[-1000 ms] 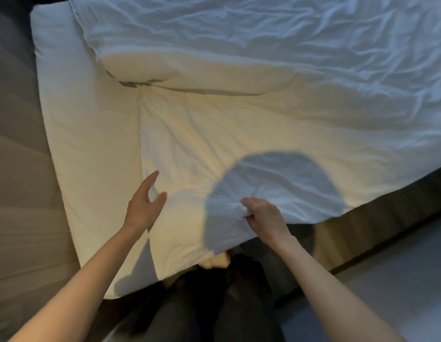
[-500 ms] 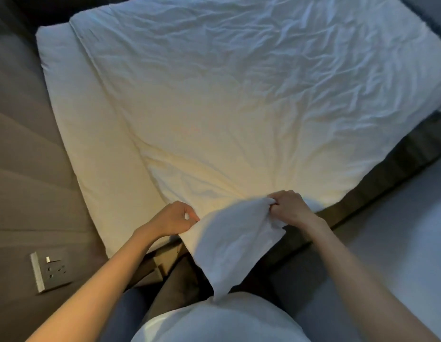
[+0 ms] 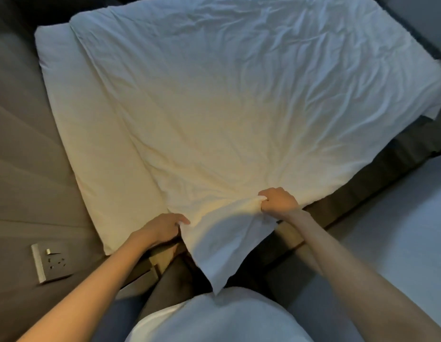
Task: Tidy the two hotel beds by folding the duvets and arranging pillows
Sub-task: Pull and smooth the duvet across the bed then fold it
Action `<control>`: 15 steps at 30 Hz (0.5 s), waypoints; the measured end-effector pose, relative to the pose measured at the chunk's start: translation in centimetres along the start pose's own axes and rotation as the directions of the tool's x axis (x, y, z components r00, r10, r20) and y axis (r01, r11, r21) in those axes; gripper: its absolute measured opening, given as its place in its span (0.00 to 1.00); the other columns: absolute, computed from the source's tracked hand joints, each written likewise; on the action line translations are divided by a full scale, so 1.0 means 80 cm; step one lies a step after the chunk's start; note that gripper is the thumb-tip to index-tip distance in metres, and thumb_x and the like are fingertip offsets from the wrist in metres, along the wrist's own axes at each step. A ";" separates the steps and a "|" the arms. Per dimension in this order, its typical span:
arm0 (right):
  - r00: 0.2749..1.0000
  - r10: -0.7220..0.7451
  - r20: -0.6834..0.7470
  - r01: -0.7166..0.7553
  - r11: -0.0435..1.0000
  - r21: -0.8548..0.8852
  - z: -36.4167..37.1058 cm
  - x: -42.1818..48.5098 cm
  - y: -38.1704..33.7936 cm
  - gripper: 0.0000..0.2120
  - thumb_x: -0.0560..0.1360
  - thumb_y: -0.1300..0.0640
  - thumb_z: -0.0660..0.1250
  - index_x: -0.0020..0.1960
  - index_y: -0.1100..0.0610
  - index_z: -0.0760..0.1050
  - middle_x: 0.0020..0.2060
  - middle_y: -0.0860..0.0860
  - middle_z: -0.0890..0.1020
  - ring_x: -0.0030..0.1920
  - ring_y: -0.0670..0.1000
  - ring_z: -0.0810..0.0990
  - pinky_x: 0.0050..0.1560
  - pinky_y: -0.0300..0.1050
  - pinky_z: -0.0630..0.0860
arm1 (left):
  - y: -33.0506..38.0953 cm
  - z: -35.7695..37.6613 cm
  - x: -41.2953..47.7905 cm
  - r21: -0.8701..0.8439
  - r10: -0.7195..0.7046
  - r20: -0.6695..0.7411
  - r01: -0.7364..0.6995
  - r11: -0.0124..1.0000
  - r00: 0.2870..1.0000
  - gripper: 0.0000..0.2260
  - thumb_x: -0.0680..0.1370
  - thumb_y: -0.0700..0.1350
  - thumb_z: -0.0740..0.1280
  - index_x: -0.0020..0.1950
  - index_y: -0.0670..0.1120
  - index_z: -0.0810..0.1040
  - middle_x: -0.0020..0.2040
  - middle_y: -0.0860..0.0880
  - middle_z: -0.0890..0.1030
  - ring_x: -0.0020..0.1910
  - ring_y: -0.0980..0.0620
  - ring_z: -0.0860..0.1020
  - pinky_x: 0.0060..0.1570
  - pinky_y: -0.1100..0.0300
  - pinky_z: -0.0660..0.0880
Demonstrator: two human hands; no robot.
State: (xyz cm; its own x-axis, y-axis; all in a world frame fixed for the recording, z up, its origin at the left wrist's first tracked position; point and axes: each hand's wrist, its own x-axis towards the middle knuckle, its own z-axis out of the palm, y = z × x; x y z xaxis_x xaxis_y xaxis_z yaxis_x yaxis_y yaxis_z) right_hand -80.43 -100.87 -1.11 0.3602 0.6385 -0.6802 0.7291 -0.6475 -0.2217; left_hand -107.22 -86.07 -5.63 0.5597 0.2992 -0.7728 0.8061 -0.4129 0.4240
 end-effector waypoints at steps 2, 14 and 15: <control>0.998 -0.008 -0.069 0.010 1.000 0.029 -0.029 0.012 -0.006 0.09 0.71 0.62 0.58 0.42 0.50 0.72 0.42 0.51 0.76 0.45 0.57 0.76 0.40 0.44 0.68 | 0.002 -0.017 -0.004 0.116 0.028 0.019 -0.030 0.993 0.999 0.33 0.77 0.35 0.62 0.77 0.57 0.56 0.77 0.45 0.56 0.73 0.42 0.60 0.68 0.51 0.65; 0.929 -0.040 -0.369 0.071 0.995 0.071 -0.158 0.093 -0.073 0.06 0.69 0.61 0.60 0.36 0.54 0.74 0.33 0.51 0.77 0.40 0.57 0.77 0.34 0.43 0.67 | 0.059 -0.072 0.019 -0.238 0.333 -0.785 -0.750 0.617 0.523 0.19 0.72 0.51 0.71 0.63 0.60 0.75 0.61 0.51 0.79 0.61 0.47 0.77 0.56 0.43 0.75; 0.920 -0.047 -0.389 0.077 0.995 0.061 -0.166 0.098 -0.076 0.06 0.69 0.61 0.61 0.38 0.55 0.77 0.34 0.51 0.79 0.41 0.58 0.77 0.36 0.43 0.69 | 0.065 -0.089 0.017 -0.290 0.215 -0.804 -0.681 0.672 0.554 0.14 0.72 0.48 0.69 0.57 0.58 0.77 0.56 0.53 0.80 0.57 0.48 0.79 0.54 0.44 0.76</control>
State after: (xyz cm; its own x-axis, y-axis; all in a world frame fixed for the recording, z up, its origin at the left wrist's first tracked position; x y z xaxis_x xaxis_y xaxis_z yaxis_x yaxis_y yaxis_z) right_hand -74.32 -86.39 4.15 0.5237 0.7796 -0.3435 0.7175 -0.6210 -0.3155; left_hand -100.92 -81.67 -1.11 0.6377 0.7691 0.0425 0.2163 -0.2317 0.9484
